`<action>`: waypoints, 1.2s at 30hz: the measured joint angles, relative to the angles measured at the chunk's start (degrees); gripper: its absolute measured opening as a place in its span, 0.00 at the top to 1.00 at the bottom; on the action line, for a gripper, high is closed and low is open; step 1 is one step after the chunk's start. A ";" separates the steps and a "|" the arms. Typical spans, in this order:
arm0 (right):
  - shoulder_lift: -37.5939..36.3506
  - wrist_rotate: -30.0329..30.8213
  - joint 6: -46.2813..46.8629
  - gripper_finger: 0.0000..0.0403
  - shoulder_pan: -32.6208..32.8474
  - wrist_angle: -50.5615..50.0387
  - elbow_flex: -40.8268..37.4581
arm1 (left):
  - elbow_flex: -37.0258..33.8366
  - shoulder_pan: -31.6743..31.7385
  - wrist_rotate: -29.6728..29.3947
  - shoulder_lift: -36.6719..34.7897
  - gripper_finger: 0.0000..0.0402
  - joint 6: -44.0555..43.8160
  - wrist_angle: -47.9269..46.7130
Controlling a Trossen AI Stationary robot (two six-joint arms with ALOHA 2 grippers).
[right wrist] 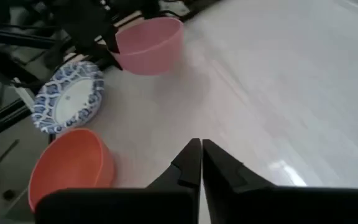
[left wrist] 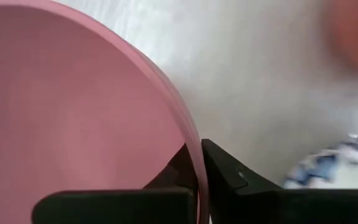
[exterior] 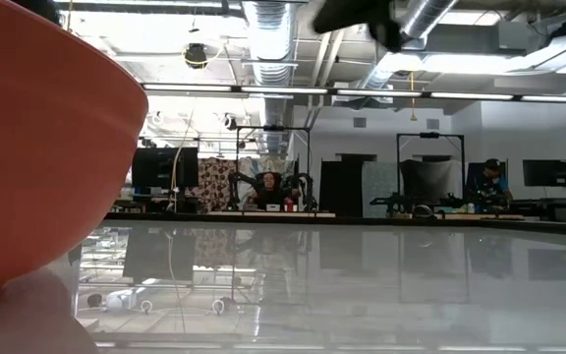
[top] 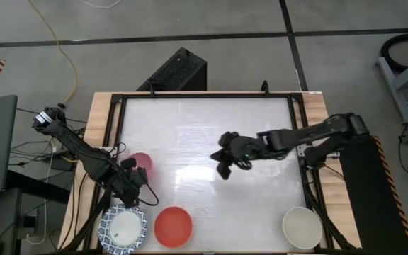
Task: Nest bowls inside each other by size order
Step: Stack the pink bowl onto the stacked white bowls
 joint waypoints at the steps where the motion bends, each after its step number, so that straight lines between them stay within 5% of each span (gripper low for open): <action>1: 1.15 -1.65 -1.77 0.89 -0.55 2.07 0.00 | 1.27 -0.21 -0.18 -0.02 1.00 3.00 0.07; 9: 10.28 -19.17 -17.49 0.73 -3.17 11.93 5.53 | 9.66 -2.16 0.46 -0.02 1.00 28.13 -0.24; 14: 17.62 -22.35 -28.47 0.62 -3.45 11.13 14.62 | 11.18 -2.18 3.91 -0.02 1.00 45.37 -0.25; 25: 34.47 -23.43 -56.38 0.56 -2.55 -8.44 41.95 | 11.55 -2.23 5.40 0.00 1.00 48.60 -3.50; 36: 44.85 -25.29 -67.00 0.57 -2.55 -19.50 59.75 | 11.55 -2.21 5.10 -0.01 1.00 52.52 -3.84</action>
